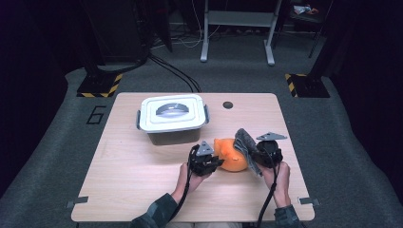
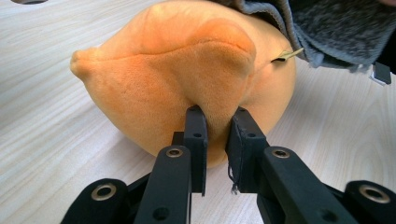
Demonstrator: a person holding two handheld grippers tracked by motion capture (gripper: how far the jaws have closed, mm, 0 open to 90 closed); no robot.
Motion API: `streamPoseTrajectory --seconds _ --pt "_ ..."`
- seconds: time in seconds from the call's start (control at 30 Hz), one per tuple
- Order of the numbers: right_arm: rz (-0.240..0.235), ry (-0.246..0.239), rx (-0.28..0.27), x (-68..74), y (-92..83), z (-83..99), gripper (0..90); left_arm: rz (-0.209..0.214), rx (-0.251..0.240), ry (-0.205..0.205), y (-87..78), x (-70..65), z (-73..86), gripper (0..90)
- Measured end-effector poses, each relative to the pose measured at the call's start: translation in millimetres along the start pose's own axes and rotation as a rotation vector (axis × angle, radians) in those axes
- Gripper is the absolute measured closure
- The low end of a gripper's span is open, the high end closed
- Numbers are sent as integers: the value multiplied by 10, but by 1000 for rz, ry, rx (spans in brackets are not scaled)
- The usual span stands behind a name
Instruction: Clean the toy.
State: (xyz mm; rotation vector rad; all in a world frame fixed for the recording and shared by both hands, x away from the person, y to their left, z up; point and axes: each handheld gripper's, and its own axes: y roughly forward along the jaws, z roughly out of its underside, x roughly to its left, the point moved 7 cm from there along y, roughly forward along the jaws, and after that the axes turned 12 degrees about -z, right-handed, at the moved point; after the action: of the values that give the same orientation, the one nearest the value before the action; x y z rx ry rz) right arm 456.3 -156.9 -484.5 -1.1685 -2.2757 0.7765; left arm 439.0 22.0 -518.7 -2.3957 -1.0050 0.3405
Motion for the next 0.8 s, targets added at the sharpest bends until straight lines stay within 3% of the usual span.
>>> streamPoseTrajectory --seconds 0.23,0.27,0.37,0.5,0.53,0.7,0.8 --pt "-5 65 20 -173 81 119 743 4 3 -2 8 6 0 789" --pt "16 80 48 -251 134 174 743 8 4 -7 8 20 7 790" --pt "22 118 81 -342 245 281 742 8 7 -10 5 32 22 790" --pt "7 125 118 -391 381 400 739 6 3 -13 0 42 44 790" --pt "-17 146 119 -384 433 442 739 8 4 -16 -3 43 50 790" --pt "-11 156 98 -401 352 411 744 3 -2 -25 -9 59 54 789" --pt "14 150 48 -421 128 310 746 2 -6 -28 -13 64 58 789"
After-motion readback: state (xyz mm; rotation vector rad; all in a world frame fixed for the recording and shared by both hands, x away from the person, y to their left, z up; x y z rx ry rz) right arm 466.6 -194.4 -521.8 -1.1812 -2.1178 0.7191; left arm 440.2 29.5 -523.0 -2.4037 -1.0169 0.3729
